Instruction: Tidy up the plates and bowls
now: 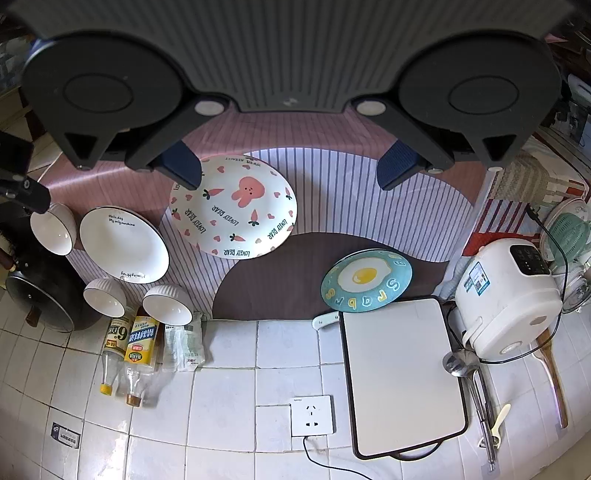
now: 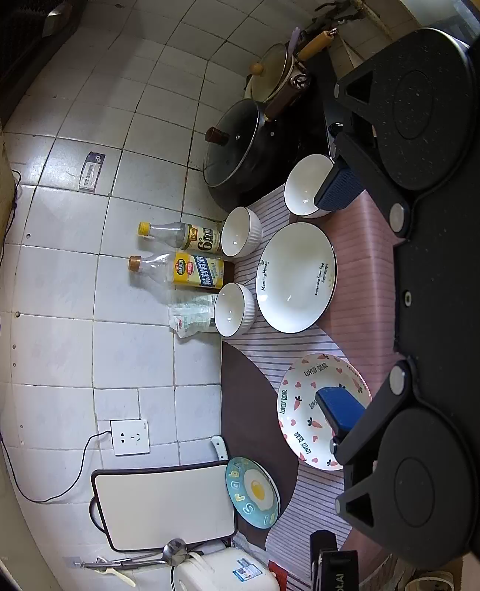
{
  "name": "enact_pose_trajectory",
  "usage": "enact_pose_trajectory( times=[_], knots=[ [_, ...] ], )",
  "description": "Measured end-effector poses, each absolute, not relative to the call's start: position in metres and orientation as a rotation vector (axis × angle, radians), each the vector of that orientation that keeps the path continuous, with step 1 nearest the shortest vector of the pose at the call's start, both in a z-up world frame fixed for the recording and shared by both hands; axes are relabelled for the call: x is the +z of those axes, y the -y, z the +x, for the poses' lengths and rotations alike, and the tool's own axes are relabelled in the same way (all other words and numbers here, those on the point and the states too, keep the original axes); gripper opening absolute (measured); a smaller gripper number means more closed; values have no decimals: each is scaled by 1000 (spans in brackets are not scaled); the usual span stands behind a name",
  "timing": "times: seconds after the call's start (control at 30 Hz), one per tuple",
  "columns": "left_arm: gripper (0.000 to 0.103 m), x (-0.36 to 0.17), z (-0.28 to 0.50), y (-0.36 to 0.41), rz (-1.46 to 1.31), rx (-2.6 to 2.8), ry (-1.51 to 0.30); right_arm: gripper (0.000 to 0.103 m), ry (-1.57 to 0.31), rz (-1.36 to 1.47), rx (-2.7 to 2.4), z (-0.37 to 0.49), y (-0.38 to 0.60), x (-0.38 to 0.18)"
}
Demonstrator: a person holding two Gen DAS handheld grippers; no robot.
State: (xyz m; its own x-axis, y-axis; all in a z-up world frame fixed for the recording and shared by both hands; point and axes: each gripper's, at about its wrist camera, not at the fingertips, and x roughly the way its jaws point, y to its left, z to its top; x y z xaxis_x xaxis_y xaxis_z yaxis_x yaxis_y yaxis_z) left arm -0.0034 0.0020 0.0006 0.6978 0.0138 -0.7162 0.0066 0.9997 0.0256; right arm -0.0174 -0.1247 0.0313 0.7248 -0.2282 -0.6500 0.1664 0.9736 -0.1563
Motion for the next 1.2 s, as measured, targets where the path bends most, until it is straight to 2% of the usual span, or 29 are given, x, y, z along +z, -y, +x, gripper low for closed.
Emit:
enact_pose_trajectory(
  times=[1.2],
  knots=[
    [103, -13, -12, -3, 48, 16, -747, 103, -724, -72, -221, -17, 124, 25]
  ],
)
